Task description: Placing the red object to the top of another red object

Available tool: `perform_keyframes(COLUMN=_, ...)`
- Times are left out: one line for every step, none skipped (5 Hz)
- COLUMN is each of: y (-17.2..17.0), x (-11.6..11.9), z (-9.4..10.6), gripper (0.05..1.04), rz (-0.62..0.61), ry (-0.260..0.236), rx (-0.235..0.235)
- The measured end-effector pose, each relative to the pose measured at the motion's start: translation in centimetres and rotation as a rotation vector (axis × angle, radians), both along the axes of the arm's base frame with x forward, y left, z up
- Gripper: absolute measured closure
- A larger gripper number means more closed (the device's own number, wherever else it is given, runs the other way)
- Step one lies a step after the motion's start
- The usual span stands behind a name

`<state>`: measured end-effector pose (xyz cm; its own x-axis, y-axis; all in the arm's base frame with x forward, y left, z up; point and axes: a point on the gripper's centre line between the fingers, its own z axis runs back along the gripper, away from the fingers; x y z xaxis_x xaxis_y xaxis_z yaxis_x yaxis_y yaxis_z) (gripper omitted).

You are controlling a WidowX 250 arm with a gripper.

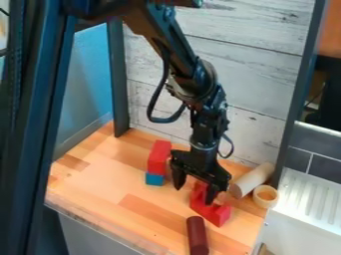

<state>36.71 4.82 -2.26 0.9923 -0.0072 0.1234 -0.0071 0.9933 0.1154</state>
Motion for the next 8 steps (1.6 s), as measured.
perform_keyframes(y=-0.1, x=-0.1, z=-1.4, gripper=0.403, rz=0.002, ry=0.018, rx=0.031)
perform_keyframes(y=-0.1, x=0.3, z=-1.3, gripper=0.675, rz=-0.001, ry=0.014, rx=0.042)
perform_keyframes(y=0.0, x=0.0, z=-0.8, gripper=0.812, rz=-0.012, ry=0.019, rx=0.012)
perform_keyframes(y=0.9, x=-1.2, z=0.9, gripper=0.895, rz=-0.014, ry=0.056, rx=-0.041)
perform_keyframes(y=3.0, x=-1.9, z=4.0, gripper=0.902, rz=0.039, ry=0.043, rx=-0.09)
perform_keyframes(y=5.7, x=-2.6, z=6.6, gripper=0.902, rz=0.139, ry=0.051, rx=-0.167)
perform_keyframes(y=8.3, x=-3.2, z=8.9, gripper=0.902, rz=0.3, ry=0.048, rx=-0.241)
perform_keyframes(y=9.5, x=-3.1, z=10.6, gripper=0.902, rz=0.475, ry=0.049, rx=-0.281)
